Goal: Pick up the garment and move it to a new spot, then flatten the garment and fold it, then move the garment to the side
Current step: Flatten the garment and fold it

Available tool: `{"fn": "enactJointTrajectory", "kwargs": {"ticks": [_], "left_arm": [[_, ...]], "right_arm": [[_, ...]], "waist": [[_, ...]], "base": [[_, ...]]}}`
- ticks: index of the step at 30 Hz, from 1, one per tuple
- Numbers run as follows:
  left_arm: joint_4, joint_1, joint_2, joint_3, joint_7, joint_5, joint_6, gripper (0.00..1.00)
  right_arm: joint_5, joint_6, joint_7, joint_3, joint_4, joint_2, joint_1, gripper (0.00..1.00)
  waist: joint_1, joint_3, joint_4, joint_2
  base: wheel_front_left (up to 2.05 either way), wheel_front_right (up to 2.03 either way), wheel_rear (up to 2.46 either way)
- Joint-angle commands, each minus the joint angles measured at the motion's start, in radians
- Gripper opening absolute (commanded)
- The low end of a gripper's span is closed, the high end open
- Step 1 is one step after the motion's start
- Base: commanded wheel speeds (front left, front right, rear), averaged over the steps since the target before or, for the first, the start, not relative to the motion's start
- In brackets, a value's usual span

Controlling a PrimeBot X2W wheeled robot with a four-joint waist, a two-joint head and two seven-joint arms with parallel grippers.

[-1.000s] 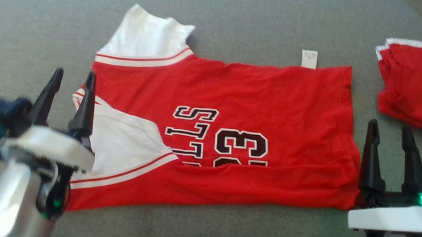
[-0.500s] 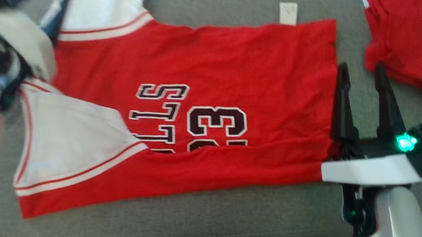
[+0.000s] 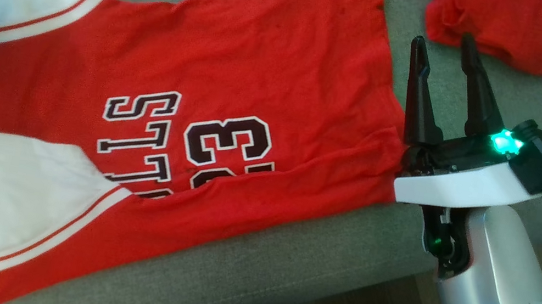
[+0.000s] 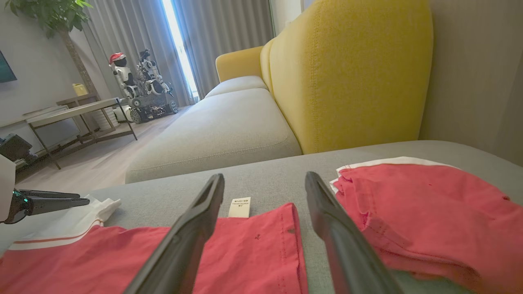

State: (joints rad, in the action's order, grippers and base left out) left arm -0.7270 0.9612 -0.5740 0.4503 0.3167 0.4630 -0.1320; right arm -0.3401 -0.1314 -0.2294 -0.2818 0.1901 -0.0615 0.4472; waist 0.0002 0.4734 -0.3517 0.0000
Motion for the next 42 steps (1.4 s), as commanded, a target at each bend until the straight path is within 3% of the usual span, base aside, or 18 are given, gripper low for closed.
{"fn": "enactJointTrajectory", "kwargs": {"ticks": [1, 12, 13, 14, 15, 21, 26, 31, 35, 42], "left_arm": [[0.012, 0.060, -0.062, -0.020, 0.007, 0.011, 0.002, 1.00], [-0.078, 0.134, -0.085, 0.083, 0.011, 0.074, 0.001, 1.00], [-0.084, 0.137, -0.083, 0.094, 0.014, 0.084, 0.001, 0.71], [-0.086, 0.139, -0.081, 0.102, 0.013, 0.095, 0.001, 0.15], [-0.086, 0.141, -0.080, 0.112, 0.009, 0.105, 0.001, 0.00], [-0.071, 0.153, -0.070, 0.165, -0.043, 0.165, 0.001, 0.00], [-0.040, 0.165, -0.041, 0.179, -0.149, 0.210, 0.001, 0.00], [0.004, 0.167, -0.007, 0.202, -0.263, 0.232, 0.001, 0.00], [0.042, 0.166, 0.008, 0.222, -0.328, 0.245, 0.001, 0.00], [0.098, 0.157, 0.025, 0.262, -0.374, 0.271, 0.001, 0.00]], "right_arm": [[-0.008, 0.001, -0.010, -0.019, -0.025, 0.011, 0.019, 1.00], [-0.021, 0.001, -0.025, -0.024, -0.008, 0.011, 0.034, 1.00], [-0.020, 0.001, -0.026, -0.023, -0.007, 0.011, 0.035, 1.00], [-0.020, 0.001, -0.026, -0.022, -0.005, 0.011, 0.036, 1.00], [-0.018, 0.001, -0.027, -0.019, -0.002, 0.011, 0.037, 1.00], [0.037, 0.001, -0.006, 0.005, 0.026, 0.011, 0.061, 1.00], [0.082, 0.001, 0.080, 0.034, 0.048, 0.009, 0.115, 1.00], [0.025, 0.001, 0.194, 0.033, 0.126, -0.058, 0.193, 1.00], [0.005, 0.001, 0.272, 0.008, 0.222, -0.152, 0.259, 1.00], [-0.027, 0.001, 0.318, -0.023, 0.354, -0.237, 0.324, 1.00]], "waist": [[-0.0002, 0.013, -0.014, 0.0000], [-0.0002, 0.038, -0.026, 0.0000], [-0.0002, 0.039, -0.025, 0.0000], [-0.0002, 0.039, -0.023, 0.0000], [-0.0002, 0.039, -0.021, 0.0000], [-0.0002, 0.025, 0.019, 0.0000], [-0.0002, 0.011, 0.079, 0.0000], [-0.0002, 0.004, 0.152, 0.0000], [-0.0002, 0.011, 0.201, 0.0000], [-0.0002, 0.019, 0.259, 0.0000]], "base": [[0.00, 0.00, 0.00], [0.00, 0.00, 0.00], [0.00, 0.00, 0.00], [0.00, 0.00, 0.00], [0.00, 0.00, 0.00], [0.00, 0.00, 0.00], [0.00, 0.00, 0.00], [0.00, 0.00, 0.00], [0.00, 0.00, 0.00], [0.00, 0.00, 0.00]]}}
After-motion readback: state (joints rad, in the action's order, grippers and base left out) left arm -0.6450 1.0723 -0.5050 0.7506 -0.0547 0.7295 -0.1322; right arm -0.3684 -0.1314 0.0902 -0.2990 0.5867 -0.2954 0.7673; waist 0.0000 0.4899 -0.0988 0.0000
